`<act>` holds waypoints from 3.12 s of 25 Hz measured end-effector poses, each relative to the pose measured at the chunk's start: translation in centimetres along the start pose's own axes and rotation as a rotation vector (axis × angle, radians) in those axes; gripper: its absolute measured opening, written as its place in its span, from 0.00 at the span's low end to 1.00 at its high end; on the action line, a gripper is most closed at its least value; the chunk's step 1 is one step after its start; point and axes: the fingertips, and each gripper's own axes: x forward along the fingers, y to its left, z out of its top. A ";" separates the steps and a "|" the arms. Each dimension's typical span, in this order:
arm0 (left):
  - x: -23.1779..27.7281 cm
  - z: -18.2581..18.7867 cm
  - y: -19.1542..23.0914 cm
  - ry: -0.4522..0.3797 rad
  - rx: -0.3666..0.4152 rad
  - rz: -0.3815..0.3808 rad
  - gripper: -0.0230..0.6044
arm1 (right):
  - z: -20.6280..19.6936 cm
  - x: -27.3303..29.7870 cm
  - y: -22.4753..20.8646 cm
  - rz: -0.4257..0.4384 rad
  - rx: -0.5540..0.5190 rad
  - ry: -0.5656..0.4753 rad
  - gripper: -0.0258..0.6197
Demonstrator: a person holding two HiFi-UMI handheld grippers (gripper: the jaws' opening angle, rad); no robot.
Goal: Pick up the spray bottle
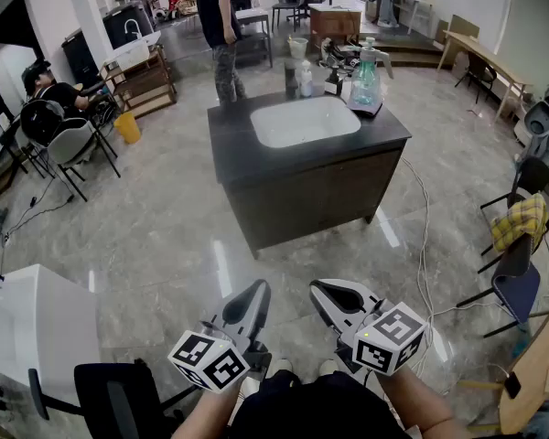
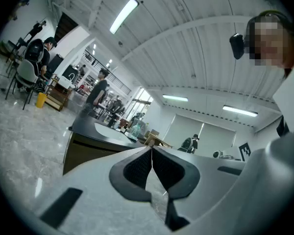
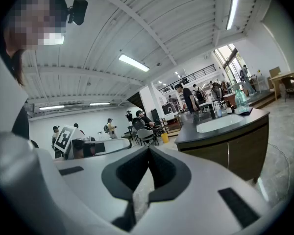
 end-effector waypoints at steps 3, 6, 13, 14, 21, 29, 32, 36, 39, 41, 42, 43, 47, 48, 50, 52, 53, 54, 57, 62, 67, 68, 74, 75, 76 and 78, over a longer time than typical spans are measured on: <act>0.0 0.3 0.7 0.001 -0.003 -0.004 0.05 | 0.1 0.8 0.0 -0.007 -0.002 0.002 0.05; 0.0 0.5 1.3 0.002 -0.012 -0.009 0.05 | 0.2 1.3 0.2 -0.012 0.013 -0.016 0.05; -0.8 0.7 2.8 0.018 -0.040 -0.037 0.05 | 0.0 2.7 1.0 -0.021 0.025 -0.020 0.05; -1.0 0.8 3.1 0.021 -0.040 -0.042 0.05 | -0.1 3.0 1.2 -0.024 0.026 -0.017 0.05; -2.6 2.0 6.0 0.042 -0.043 -0.055 0.05 | -0.7 5.9 2.5 -0.060 0.044 0.001 0.05; -1.7 2.0 8.0 0.078 -0.043 -0.083 0.05 | -0.2 7.5 1.1 -0.123 0.019 0.013 0.05; -0.8 1.3 7.7 0.089 -0.053 -0.090 0.05 | -0.3 6.9 -0.3 -0.147 0.027 0.012 0.05; 1.1 1.0 7.8 0.085 -0.045 -0.076 0.05 | 0.0 6.7 -2.6 -0.147 0.029 0.005 0.05; 2.9 0.8 7.6 0.081 -0.044 -0.053 0.05 | 0.4 6.3 -4.5 -0.140 0.028 0.001 0.05; 4.4 0.8 7.3 0.079 -0.039 -0.047 0.05 | 0.9 6.0 -6.1 -0.138 0.028 -0.002 0.05; 5.2 0.8 7.1 0.077 -0.036 -0.046 0.05 | 1.1 5.9 -6.9 -0.136 0.029 -0.002 0.05; 6.1 0.8 6.9 0.074 -0.034 -0.044 0.05 | 1.3 5.9 -7.7 -0.133 0.029 -0.001 0.05; 9.7 0.8 6.3 0.066 -0.035 -0.041 0.05 | 2.2 5.5 -10.9 -0.124 0.025 0.006 0.05; 10.7 0.7 6.2 0.065 -0.036 -0.041 0.05 | 2.5 5.4 -11.7 -0.123 0.022 0.006 0.05; 12.7 0.5 5.9 0.065 -0.046 -0.042 0.05 | 2.9 5.1 -13.5 -0.123 0.019 0.008 0.05; 14.7 0.2 5.4 0.066 -0.048 -0.049 0.05 | 3.1 4.8 -15.4 -0.123 0.020 0.013 0.05; 15.7 0.0 5.1 0.067 -0.043 -0.052 0.05 | 3.2 4.5 -16.3 -0.123 0.021 0.014 0.05; 16.7 -0.1 4.8 0.069 -0.037 -0.053 0.05 | 3.4 4.3 -17.2 -0.124 0.022 0.014 0.05; 19.4 -0.5 4.2 0.072 -0.030 -0.051 0.05 | 4.0 3.8 -20.1 -0.126 0.033 0.013 0.05; 23.2 -1.1 3.4 0.073 -0.026 -0.043 0.05 | 4.9 3.4 -23.8 -0.110 0.027 0.014 0.05; 26.0 -1.8 2.7 0.091 -0.024 -0.053 0.05 | 5.5 3.2 -26.4 -0.106 0.037 0.014 0.05; 26.5 -1.8 2.6 0.095 -0.022 -0.053 0.05 | 5.5 3.2 -26.8 -0.106 0.035 0.014 0.05; 28.4 -1.6 2.9 0.120 -0.011 -0.054 0.05 | 5.6 3.4 -28.9 -0.126 0.066 0.011 0.05; 28.8 -1.6 3.1 0.122 -0.021 -0.054 0.05 | 5.5 3.5 -29.1 -0.127 0.068 0.015 0.05; 29.2 -1.5 3.3 0.122 -0.034 -0.057 0.05 | 5.4 3.6 -29.3 -0.128 0.068 0.020 0.05; 30.4 -1.4 3.6 0.124 -0.045 -0.070 0.05 | 5.3 3.9 -30.1 -0.137 0.070 0.027 0.05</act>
